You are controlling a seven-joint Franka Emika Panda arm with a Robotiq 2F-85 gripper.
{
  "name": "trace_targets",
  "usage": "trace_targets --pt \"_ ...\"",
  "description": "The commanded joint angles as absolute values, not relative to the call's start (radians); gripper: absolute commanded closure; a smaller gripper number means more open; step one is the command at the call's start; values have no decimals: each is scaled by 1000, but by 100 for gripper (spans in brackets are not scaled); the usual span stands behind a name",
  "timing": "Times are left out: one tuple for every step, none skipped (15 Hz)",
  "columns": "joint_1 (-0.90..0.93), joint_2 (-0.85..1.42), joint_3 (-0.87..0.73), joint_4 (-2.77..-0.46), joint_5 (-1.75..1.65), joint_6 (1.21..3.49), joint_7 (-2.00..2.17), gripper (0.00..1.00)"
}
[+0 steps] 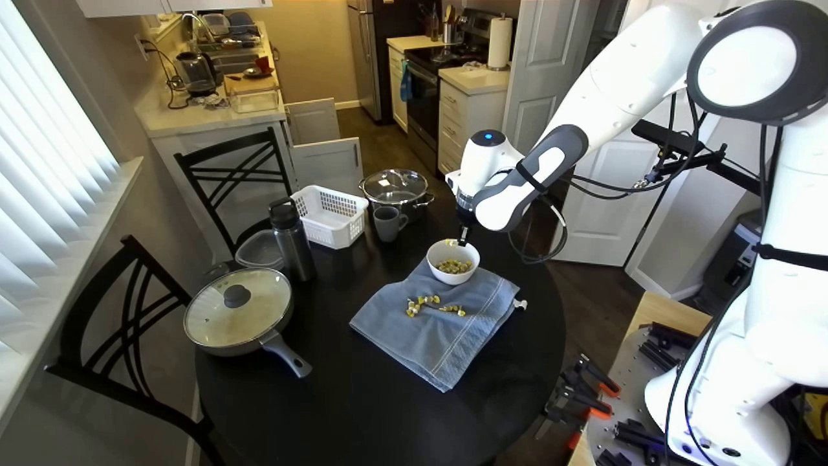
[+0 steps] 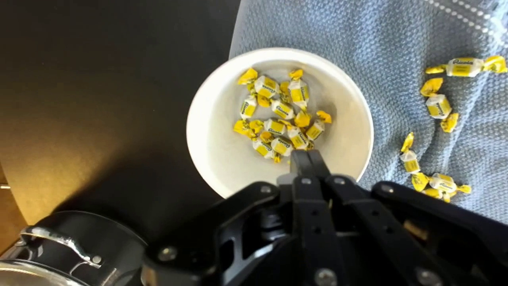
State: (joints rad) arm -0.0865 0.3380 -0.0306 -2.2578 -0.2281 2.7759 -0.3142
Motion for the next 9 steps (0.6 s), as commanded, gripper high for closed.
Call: trace_targets --pt "-51 329 -55 -2284 -258 2780 -260 67" --pt "-48 329 -51 -2288 -254 2783 -262 60" --pt "-48 327 -40 -2294 -243 2787 -273 55" --pt "-51 327 -25 -2299 -229 2794 -289 49" --pt "-66 327 10 -2304 -196 2801 -328 42" --pt "-61 334 28 -2302 -187 2802 -331 36" --pt "-63 343 50 -2299 -174 2806 -341 29" --pt "-54 354 61 -2292 -175 2802 -335 23" --pt "-57 374 84 -2280 -164 2797 -349 17"
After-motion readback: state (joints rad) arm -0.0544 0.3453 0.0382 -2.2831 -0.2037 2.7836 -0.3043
